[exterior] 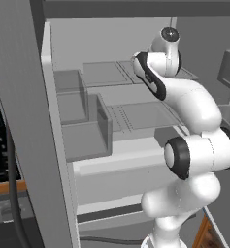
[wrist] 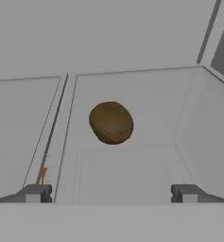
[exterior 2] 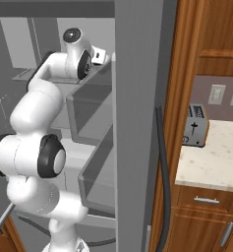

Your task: Pick up the banana and kiwi from the fridge and place one fruit on each plate on the dining counter.

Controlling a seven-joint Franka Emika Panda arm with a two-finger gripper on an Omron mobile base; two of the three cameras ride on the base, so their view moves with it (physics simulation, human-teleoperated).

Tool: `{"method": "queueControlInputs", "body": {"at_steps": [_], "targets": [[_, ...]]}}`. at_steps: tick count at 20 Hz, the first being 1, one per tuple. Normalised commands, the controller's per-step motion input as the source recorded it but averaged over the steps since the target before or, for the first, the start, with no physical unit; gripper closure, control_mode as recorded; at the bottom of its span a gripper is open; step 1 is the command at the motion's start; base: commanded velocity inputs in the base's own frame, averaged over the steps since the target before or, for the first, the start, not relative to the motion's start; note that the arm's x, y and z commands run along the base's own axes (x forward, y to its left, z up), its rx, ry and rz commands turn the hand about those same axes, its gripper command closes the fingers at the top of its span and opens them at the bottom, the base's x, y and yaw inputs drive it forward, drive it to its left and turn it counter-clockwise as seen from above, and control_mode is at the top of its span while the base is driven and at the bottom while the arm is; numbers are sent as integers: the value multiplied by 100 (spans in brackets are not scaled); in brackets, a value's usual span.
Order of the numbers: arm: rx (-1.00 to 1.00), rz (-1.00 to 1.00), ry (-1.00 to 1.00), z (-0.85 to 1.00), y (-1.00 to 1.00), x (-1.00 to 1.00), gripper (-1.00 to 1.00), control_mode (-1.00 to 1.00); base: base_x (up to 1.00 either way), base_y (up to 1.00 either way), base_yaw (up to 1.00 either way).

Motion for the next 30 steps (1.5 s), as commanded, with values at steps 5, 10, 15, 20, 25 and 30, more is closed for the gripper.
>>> {"method": "queueControlInputs", "body": {"at_steps": [5, 10, 15, 20, 25, 30], "targets": [[0, 7, 5, 0, -5, 53, -100, -100, 0, 0, 0], [0, 0, 7, -1, -3, 56, -100, -100, 0, 0, 0], [0, 0, 7, -6, 0, 59, -100, -100, 0, 0, 0], [0, 0, 12, -19, 0, 8, -100, -100, 0, 0, 0], [0, 0, 10, -28, 0, 3, -100, -100, 0, 0, 0], [0, 0, 8, -31, 0, 1, -100, -100, 0, 0, 0]]}}
